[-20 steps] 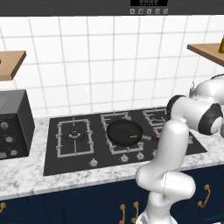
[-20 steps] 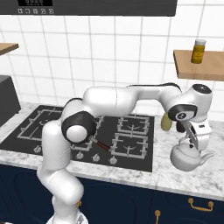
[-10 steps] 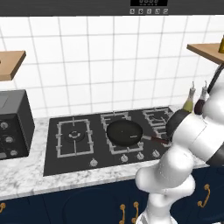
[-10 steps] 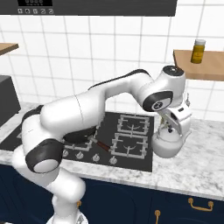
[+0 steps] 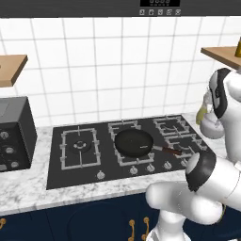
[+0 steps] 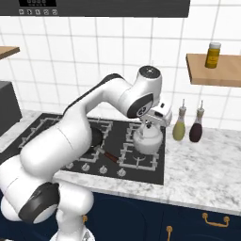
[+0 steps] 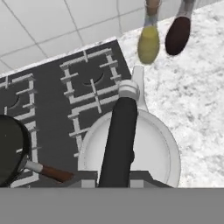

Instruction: Pick the kettle from the counter and place it on a stove burner. Then turn the burner on.

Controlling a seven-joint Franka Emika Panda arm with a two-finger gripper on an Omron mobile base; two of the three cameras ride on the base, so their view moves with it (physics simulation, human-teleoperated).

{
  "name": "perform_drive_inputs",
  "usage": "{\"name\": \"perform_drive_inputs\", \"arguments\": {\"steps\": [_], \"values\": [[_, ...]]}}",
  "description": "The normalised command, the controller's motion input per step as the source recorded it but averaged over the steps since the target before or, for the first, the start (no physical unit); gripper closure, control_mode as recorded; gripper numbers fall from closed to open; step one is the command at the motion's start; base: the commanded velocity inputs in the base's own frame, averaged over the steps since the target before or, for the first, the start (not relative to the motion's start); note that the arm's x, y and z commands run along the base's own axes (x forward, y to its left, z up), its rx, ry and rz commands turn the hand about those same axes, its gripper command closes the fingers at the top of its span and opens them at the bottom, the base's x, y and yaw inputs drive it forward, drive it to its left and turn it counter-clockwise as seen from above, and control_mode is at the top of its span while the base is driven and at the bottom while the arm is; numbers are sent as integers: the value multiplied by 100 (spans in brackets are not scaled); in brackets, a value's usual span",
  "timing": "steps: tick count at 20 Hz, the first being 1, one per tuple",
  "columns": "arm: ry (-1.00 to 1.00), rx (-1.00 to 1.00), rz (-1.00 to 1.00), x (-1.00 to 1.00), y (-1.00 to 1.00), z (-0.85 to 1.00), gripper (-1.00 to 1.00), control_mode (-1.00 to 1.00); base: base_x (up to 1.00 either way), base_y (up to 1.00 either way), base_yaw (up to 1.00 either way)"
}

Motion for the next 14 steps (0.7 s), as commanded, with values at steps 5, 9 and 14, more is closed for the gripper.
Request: {"name": "perform_drive_inputs", "arguments": {"steps": [5,9,14], "values": [[-1,-7,57,38,100,12,100,-100,0,0,0],[0,-8,52,44,100,1,100,-100,0,0,0],[0,-6,51,45,100,0,100,-100,0,0,0]]}}
